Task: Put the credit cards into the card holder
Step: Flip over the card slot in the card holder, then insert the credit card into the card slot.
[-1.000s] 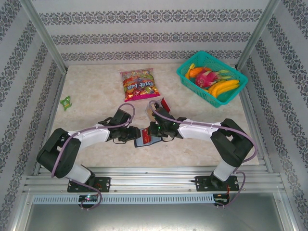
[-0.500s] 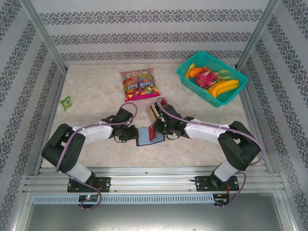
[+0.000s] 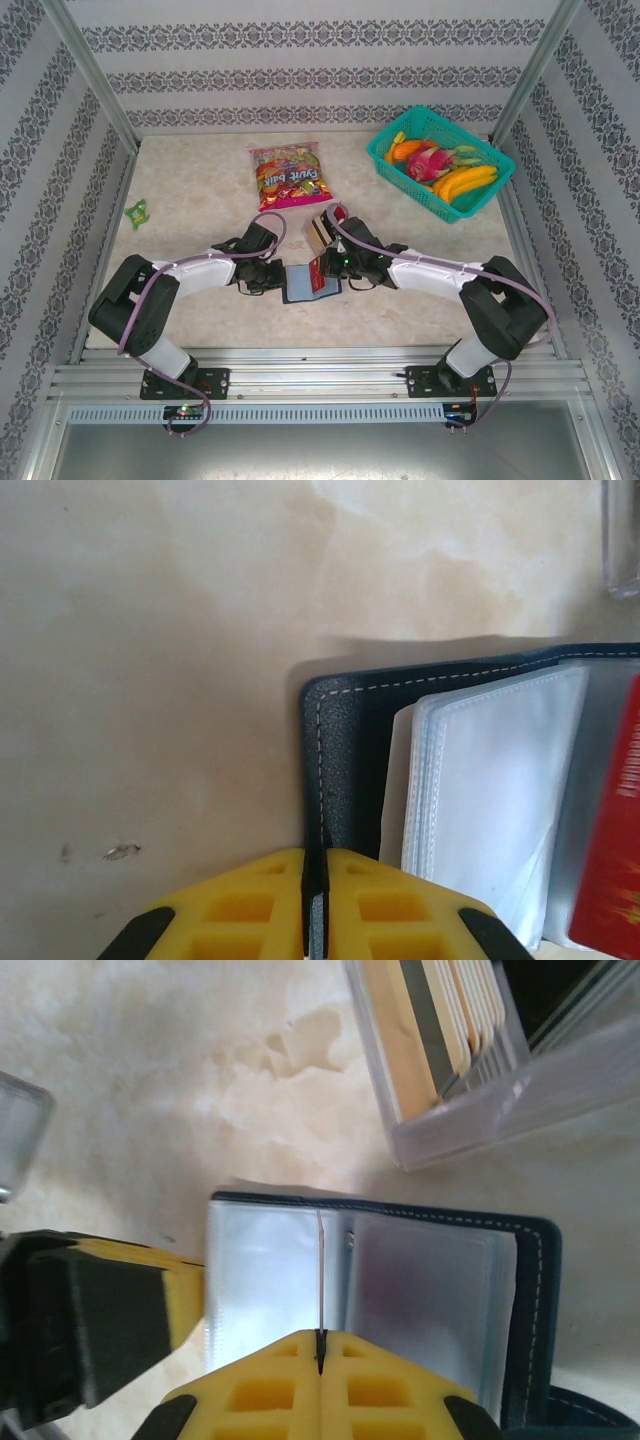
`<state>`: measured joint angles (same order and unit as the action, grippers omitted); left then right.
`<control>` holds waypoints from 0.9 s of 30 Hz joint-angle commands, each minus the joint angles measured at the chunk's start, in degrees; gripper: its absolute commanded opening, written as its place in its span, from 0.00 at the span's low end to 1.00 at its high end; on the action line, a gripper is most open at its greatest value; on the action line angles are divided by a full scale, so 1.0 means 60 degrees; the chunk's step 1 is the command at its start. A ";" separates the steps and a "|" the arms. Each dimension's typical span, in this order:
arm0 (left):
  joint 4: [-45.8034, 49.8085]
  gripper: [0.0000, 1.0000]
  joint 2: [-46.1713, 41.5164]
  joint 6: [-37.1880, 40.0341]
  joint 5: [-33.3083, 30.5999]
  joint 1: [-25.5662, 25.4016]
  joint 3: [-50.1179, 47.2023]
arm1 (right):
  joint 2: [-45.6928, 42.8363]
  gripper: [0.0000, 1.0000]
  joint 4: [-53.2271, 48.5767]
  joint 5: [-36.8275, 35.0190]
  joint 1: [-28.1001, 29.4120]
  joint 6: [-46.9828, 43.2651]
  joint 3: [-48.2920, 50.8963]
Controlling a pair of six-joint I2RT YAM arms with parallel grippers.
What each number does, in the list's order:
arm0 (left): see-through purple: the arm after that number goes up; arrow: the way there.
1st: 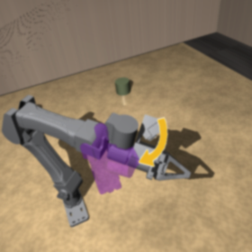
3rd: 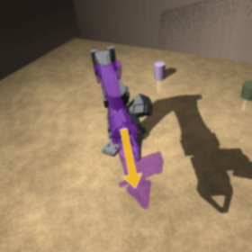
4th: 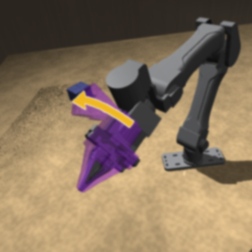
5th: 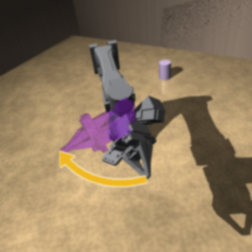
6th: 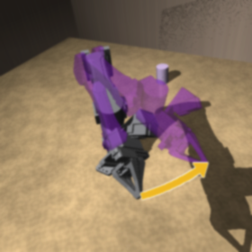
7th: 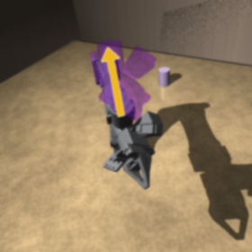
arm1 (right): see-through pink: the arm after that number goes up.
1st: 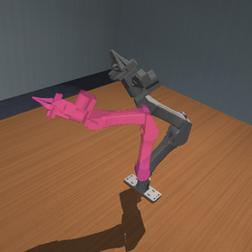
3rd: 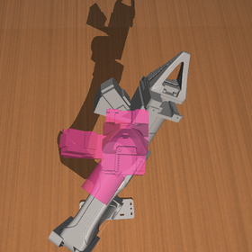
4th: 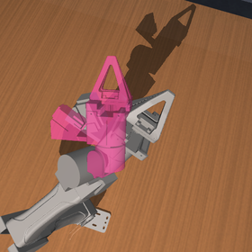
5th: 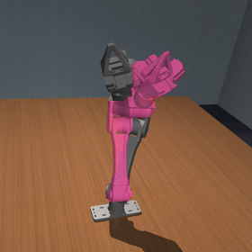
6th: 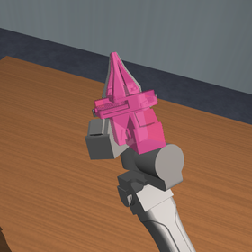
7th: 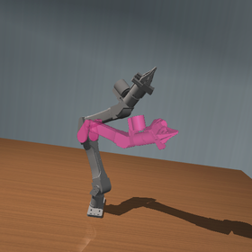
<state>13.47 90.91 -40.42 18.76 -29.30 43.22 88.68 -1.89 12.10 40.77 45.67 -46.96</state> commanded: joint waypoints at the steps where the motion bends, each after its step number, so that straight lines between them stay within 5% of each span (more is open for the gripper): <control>1: -0.0038 0.13 0.0393 0.0209 -0.0094 -0.0171 0.0011 | -0.0350 0.00 0.0083 0.0034 -0.0173 -0.0203 0.0088; 19: -0.0101 0.12 0.0356 0.0172 -0.0026 -0.0199 -0.0068 | 0.0684 0.00 0.0471 -0.0068 0.0128 0.0502 0.0310; 27: -0.0096 0.12 0.0331 0.0146 -0.0031 -0.0216 -0.0082 | 0.0792 0.00 0.1716 0.0849 -0.0056 0.1534 0.0795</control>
<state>13.50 91.02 -40.42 18.79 -29.30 43.27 92.66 5.96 14.48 40.60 51.66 -43.64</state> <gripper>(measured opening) 0.118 0.067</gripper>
